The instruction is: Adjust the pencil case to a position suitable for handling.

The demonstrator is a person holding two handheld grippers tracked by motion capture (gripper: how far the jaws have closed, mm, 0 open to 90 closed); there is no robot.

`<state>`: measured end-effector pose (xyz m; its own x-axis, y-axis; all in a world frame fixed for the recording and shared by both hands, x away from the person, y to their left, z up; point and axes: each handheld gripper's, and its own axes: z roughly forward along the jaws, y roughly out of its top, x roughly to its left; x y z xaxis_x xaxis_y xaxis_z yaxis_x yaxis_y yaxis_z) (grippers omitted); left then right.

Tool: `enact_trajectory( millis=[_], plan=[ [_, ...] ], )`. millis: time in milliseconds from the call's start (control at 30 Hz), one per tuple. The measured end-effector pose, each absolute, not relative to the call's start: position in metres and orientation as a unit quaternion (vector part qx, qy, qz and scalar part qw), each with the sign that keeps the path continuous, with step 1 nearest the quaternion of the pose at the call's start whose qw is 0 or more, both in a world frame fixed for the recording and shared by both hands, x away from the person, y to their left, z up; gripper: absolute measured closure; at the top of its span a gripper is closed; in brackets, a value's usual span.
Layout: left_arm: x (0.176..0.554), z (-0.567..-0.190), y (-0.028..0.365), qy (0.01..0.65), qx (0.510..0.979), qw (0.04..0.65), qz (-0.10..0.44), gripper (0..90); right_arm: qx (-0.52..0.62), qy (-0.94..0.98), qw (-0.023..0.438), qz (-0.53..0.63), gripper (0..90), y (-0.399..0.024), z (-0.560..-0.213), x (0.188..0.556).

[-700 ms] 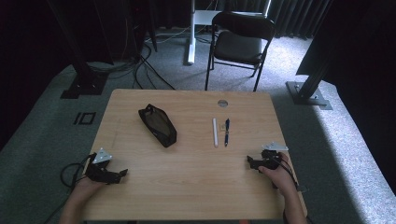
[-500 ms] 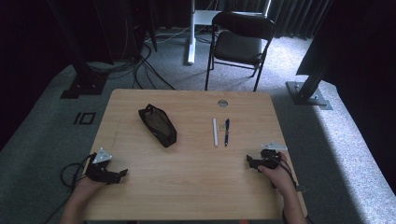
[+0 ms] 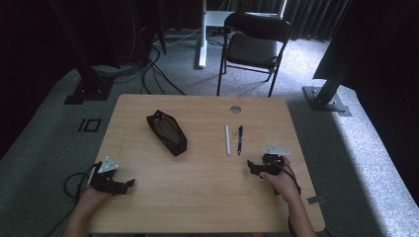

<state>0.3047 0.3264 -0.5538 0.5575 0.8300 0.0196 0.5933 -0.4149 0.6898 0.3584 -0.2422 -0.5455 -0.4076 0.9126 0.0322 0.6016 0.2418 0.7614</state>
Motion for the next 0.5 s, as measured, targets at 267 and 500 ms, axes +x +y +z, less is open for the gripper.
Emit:
enact_trajectory(
  millis=[267, 500],
  plan=[
    [0.305, -0.554, 0.326, 0.434, 0.821, 0.324, 0.183, 1.6, 0.468, 0.764, 0.213, 0.389, 13.7, -0.207, -0.528, 0.364],
    [0.305, -0.554, 0.326, 0.433, 0.821, 0.324, 0.183, 1.6, 0.437, 0.776, 0.203, 0.406, 14.9, -0.173, -0.521, 0.37]
  ],
)
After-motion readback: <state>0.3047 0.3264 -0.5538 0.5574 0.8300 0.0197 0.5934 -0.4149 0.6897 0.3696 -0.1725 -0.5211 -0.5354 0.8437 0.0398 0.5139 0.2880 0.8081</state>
